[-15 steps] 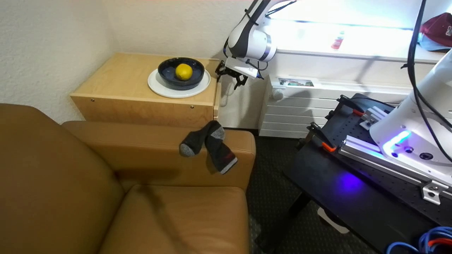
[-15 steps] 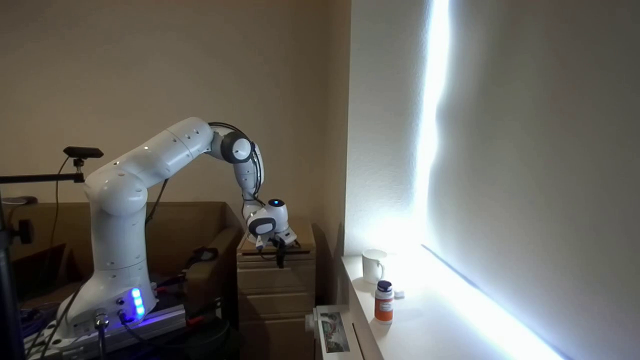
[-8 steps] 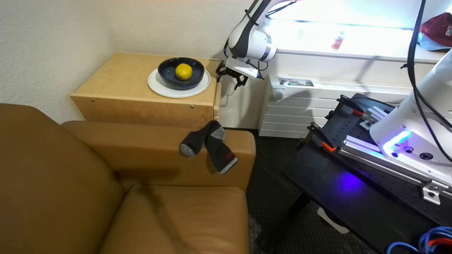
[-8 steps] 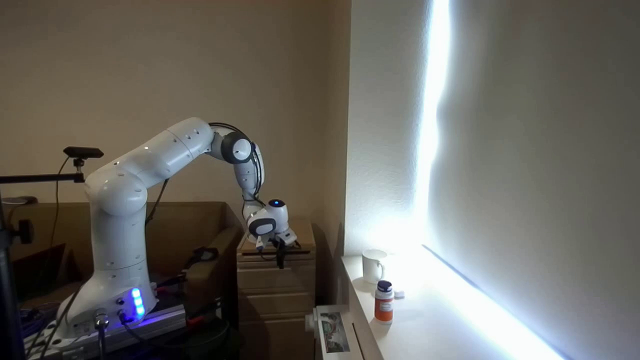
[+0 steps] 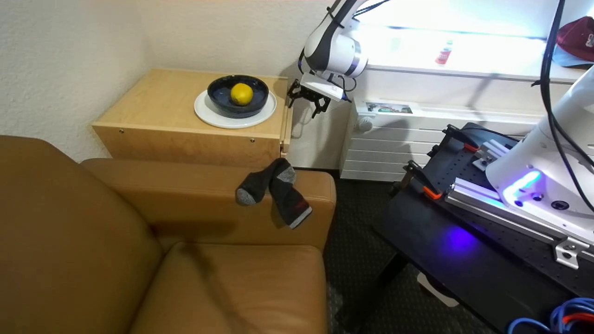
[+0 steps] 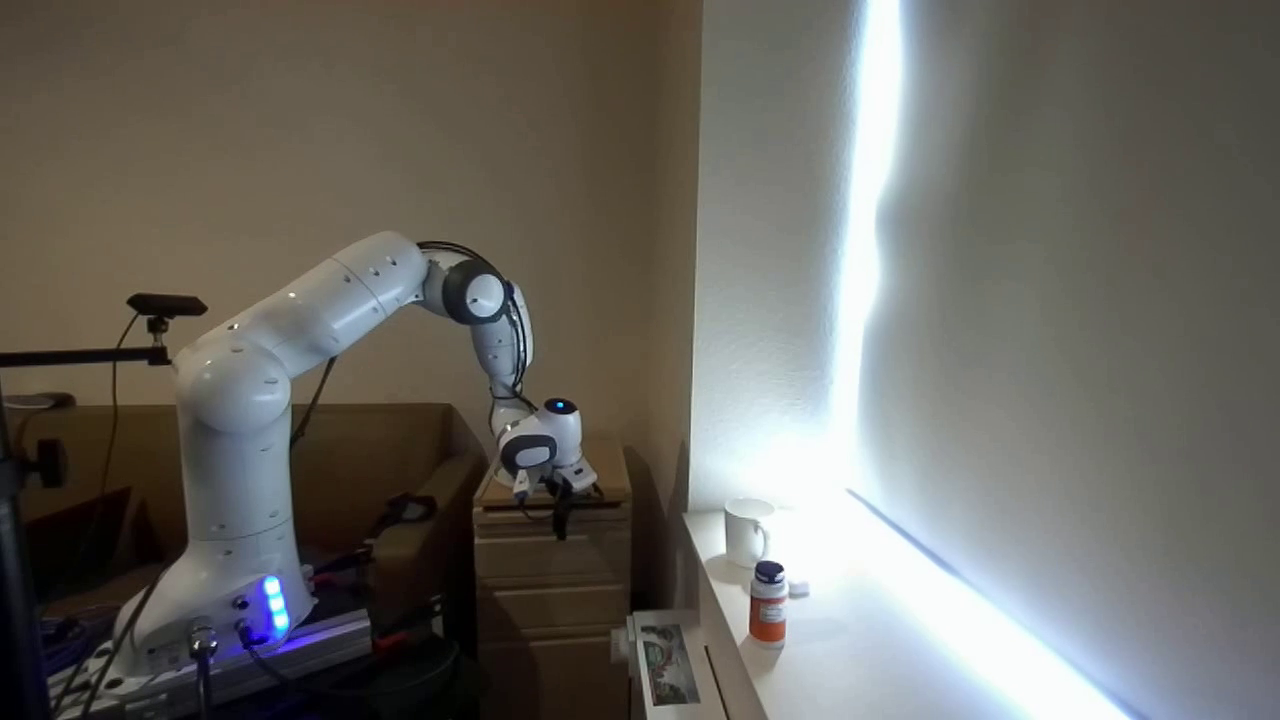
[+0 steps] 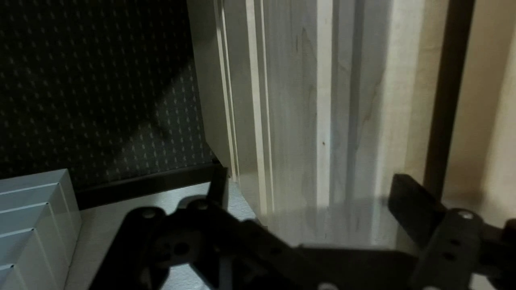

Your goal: Open the first top drawer

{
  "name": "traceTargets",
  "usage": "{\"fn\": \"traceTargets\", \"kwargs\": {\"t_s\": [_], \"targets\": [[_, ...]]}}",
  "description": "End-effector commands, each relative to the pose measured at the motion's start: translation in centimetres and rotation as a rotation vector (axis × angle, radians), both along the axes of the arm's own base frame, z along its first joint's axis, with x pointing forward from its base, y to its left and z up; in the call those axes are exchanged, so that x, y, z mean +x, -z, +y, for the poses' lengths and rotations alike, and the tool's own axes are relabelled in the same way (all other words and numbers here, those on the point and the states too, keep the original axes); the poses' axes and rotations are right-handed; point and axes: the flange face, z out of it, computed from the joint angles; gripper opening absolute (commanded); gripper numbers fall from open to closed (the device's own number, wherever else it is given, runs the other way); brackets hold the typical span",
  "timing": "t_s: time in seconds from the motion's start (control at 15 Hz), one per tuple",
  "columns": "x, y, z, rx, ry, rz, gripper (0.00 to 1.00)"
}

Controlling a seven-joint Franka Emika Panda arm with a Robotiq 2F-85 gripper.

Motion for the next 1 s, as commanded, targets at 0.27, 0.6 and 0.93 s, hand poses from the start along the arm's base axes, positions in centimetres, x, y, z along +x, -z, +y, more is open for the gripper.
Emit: {"fn": "traceTargets", "kwargs": {"t_s": [0.27, 0.6, 0.93], "targets": [[-4.8, 0.0, -5.9, -0.036, 0.083, 0.260, 1.00], [-6.5, 0.4, -8.0, -0.078, 0.138, 0.411, 1.00], [-8.7, 2.1, -9.7, -0.068, 0.209, 0.576, 1.00]]}}
